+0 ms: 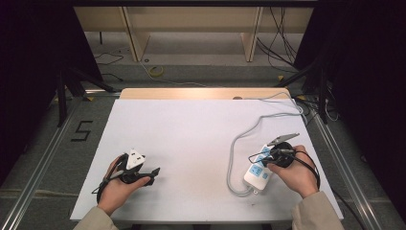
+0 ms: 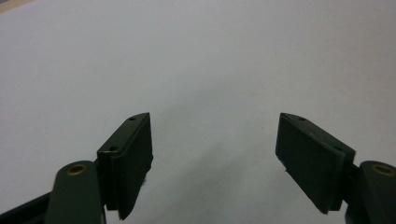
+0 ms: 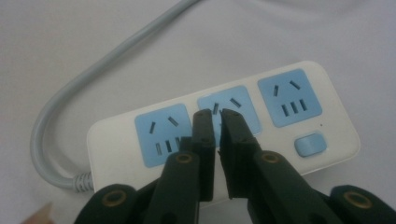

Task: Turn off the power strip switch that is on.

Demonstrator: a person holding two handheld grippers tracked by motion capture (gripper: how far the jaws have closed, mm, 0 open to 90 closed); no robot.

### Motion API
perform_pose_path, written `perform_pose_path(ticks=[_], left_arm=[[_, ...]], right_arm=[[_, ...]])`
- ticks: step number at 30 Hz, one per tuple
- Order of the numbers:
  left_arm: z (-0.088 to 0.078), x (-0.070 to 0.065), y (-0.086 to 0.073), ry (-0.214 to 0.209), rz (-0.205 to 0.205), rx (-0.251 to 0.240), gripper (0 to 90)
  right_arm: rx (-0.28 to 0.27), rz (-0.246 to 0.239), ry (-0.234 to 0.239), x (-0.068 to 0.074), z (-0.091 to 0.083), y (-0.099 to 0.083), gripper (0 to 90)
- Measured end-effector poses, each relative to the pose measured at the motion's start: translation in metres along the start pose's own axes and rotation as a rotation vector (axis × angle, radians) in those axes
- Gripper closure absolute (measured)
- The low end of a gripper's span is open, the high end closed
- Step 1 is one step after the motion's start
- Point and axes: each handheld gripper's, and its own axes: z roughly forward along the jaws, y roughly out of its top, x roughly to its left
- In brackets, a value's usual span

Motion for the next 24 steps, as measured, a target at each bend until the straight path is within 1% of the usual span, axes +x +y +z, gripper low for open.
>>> perform_pose_path(ticks=[7,13,18,21,24], left_arm=[[0.0,0.0,0.0,-0.001,-0.002,0.001,27.1],[0.0,0.001,-0.001,0.0,-0.001,0.003,27.2],[-0.001,0.001,-0.001,0.0,-0.001,0.003,27.2],[-0.001,0.001,-0.001,0.0,-0.003,0.003,27.2],[-0.001,0.001,-0.001,0.001,-0.004,0.002,27.1]], right_arm=[[-0.083,-0.003,-0.019,0.0,-0.001,-0.005,85.0],[-0.132,-0.004,-0.012,0.0,-0.001,-0.008,81.7],[-0.151,-0.001,-0.004,-0.001,0.0,-0.011,78.1],[-0.175,-0.003,-0.001,-0.001,-0.001,-0.013,75.4],[-0.19,0.001,-0.006,-0.002,-0.002,-0.013,72.3]])
